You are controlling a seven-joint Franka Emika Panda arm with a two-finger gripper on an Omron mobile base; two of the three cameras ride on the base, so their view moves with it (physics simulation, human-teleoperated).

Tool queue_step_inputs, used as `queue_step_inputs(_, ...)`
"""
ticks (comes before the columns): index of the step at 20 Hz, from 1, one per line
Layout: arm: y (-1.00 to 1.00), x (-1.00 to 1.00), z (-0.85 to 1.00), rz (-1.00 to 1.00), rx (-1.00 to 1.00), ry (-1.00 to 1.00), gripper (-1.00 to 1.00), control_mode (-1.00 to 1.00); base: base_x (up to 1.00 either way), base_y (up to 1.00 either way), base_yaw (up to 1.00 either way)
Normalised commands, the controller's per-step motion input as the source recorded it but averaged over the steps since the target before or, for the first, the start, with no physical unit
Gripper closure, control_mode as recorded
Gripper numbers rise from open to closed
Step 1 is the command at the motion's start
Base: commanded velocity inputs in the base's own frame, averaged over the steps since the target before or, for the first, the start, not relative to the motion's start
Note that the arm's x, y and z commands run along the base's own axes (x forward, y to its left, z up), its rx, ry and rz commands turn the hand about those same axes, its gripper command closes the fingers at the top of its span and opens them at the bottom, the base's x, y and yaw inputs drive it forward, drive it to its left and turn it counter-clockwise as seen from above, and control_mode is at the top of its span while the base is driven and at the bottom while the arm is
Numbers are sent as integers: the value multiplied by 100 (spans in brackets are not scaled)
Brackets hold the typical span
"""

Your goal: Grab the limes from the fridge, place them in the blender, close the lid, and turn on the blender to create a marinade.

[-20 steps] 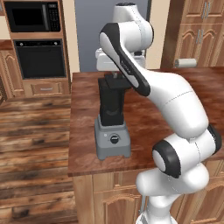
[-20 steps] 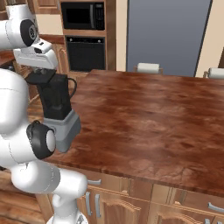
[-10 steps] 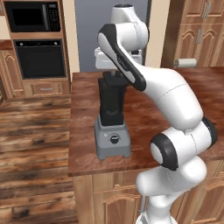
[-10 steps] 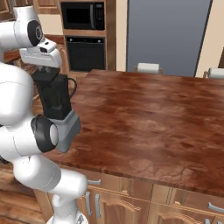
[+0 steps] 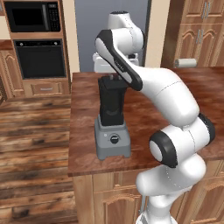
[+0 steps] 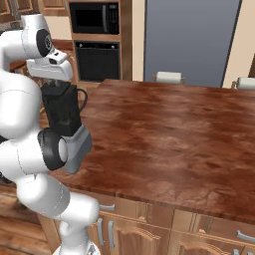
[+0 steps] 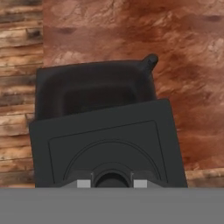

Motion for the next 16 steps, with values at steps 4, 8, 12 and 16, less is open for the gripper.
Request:
queue_step_inputs(4, 6, 0, -9, 0, 0, 0, 100, -100, 0, 0, 0)
queue_step_inputs(8, 6, 0, -5, 0, 0, -1, 100, -100, 0, 0, 0)
queue_step_inputs(12, 6, 1, 39, -4, 1, -2, 100, -100, 0, 0, 0)
queue_step_inputs(16, 21, 16, 23, -2, 0, 0, 100, -100, 0, 0, 0)
